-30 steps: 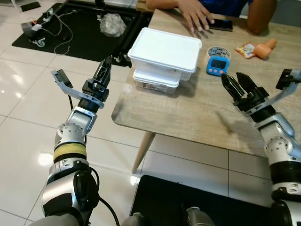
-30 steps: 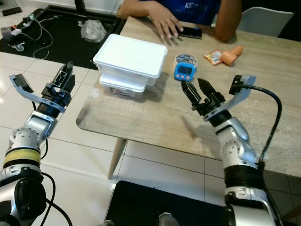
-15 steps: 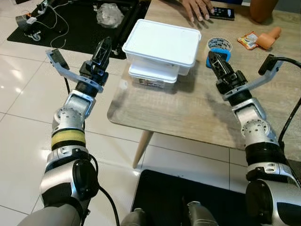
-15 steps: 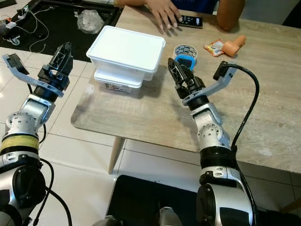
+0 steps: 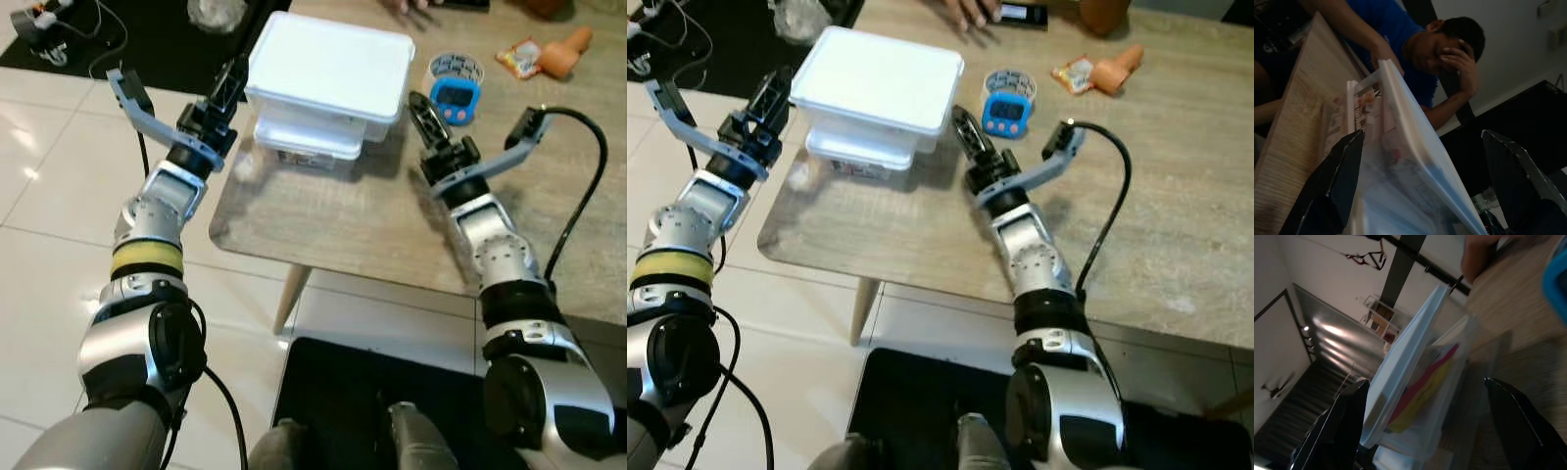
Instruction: Restocking fridge
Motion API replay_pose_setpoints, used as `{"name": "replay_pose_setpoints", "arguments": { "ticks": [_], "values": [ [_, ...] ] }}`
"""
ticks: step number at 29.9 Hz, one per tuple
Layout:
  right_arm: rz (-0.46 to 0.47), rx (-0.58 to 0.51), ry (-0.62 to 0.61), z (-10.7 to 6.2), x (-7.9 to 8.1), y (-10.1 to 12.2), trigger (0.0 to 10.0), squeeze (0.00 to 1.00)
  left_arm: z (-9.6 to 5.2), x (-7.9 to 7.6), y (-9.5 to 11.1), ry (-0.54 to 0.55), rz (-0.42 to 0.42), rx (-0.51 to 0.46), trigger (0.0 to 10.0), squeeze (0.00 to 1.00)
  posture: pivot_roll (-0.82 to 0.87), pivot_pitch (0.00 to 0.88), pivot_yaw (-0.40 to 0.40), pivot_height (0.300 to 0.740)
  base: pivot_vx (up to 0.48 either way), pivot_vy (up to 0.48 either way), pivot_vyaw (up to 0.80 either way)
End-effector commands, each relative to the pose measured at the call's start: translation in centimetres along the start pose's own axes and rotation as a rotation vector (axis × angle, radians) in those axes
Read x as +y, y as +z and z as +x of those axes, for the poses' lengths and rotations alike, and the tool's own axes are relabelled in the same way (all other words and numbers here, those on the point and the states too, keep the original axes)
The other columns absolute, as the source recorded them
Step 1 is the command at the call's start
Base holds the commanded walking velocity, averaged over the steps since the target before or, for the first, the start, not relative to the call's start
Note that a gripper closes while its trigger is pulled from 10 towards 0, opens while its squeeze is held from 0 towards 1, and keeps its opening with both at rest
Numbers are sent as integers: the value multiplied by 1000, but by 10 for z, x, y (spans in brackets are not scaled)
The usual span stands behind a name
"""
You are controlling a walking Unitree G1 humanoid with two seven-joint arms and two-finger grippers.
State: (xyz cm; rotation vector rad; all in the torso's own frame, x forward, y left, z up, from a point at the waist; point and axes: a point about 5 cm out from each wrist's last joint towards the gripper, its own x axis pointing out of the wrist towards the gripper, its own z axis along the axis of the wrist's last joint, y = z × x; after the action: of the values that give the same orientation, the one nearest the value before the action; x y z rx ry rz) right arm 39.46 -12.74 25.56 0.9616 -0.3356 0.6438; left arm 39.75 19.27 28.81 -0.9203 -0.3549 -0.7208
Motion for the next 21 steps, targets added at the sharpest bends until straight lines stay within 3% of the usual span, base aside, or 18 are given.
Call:
{"name": "replay_pose_setpoints", "arguments": {
  "ticks": [1,5,21],
  "values": [
    [37,7,-12,-1,-2,-6,10000,0,-2,2,6,19,31,5,10000,0,-40,414,8,740,0,0,0],
    [69,15,-2,6,5,-16,10000,0,6,-1,4,4,31,13,10000,0,-47,421,7,740,0,0,0],
    [80,39,-2,15,11,-25,10000,0,12,0,-12,-8,-7,49,10000,0,-67,418,6,740,0,0,0]
  ]
}}
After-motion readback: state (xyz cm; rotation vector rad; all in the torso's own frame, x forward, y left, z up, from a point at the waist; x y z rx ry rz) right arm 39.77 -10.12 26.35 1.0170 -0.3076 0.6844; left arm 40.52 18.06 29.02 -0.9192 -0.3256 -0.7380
